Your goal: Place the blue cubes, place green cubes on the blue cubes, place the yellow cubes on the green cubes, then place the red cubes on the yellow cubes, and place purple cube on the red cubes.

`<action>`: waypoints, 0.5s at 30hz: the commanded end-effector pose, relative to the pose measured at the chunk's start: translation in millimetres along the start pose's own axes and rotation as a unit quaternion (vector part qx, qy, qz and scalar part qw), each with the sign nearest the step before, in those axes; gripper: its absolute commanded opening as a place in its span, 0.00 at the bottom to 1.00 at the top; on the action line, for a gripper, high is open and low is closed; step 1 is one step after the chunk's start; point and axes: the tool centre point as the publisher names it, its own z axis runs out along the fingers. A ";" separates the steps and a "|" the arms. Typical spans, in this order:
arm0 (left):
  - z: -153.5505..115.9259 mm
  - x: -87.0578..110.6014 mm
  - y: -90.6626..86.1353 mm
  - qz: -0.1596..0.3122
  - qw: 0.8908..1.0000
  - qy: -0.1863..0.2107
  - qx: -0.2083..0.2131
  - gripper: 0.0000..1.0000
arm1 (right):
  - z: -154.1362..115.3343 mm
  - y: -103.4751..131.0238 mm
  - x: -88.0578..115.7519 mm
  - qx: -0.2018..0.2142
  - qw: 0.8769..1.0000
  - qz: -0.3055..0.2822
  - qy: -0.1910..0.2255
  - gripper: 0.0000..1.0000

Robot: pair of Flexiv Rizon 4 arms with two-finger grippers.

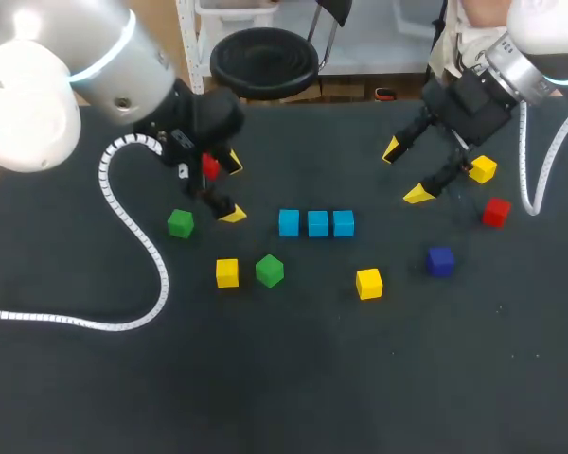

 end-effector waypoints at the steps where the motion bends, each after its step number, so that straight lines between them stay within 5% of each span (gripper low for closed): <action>1: -1.1 0.4 2.8 0.004 1.000 -0.006 0.003 1.00 | 0.0 0.0 0.1 0.000 1.000 0.000 -0.001 1.00; 15: -4.9 7.6 6.9 -0.003 1.000 -0.022 0.009 1.00 | 0.0 0.0 0.1 0.000 1.000 0.000 -0.001 1.00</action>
